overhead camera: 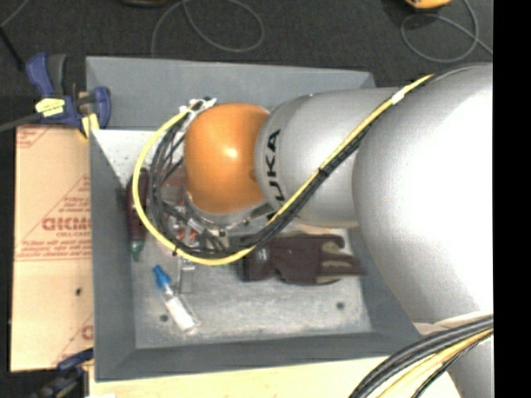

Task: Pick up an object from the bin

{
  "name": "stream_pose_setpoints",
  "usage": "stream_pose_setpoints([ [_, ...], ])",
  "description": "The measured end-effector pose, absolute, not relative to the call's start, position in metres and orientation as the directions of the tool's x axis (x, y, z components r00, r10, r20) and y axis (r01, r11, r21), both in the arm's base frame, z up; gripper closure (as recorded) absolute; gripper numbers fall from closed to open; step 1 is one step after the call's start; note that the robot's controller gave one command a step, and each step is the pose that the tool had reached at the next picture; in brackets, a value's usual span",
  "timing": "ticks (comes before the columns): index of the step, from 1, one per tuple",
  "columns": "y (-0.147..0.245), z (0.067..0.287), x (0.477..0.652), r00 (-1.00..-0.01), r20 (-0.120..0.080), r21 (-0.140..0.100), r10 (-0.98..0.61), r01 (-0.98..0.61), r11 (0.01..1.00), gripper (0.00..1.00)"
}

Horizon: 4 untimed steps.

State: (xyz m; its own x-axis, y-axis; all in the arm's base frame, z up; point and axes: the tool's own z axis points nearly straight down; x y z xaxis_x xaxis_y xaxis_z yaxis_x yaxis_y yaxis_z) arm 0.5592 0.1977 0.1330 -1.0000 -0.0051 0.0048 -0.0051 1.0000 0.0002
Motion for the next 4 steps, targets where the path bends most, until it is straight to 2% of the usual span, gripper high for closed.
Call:
stream_pose_setpoints([
  [1,0.197,0.138,0.561,-1.000,-0.002,0.002,-0.001,-0.001,1.000,0.00],
  [2,0.194,0.112,0.563,-1.000,-0.004,0.003,0.017,0.017,1.000,0.00],
  [3,0.195,0.093,0.573,-0.999,-0.004,0.005,0.042,0.042,0.999,0.00],
  [4,0.196,0.096,0.577,-0.999,-0.007,0.006,0.042,0.042,0.999,0.00],
])
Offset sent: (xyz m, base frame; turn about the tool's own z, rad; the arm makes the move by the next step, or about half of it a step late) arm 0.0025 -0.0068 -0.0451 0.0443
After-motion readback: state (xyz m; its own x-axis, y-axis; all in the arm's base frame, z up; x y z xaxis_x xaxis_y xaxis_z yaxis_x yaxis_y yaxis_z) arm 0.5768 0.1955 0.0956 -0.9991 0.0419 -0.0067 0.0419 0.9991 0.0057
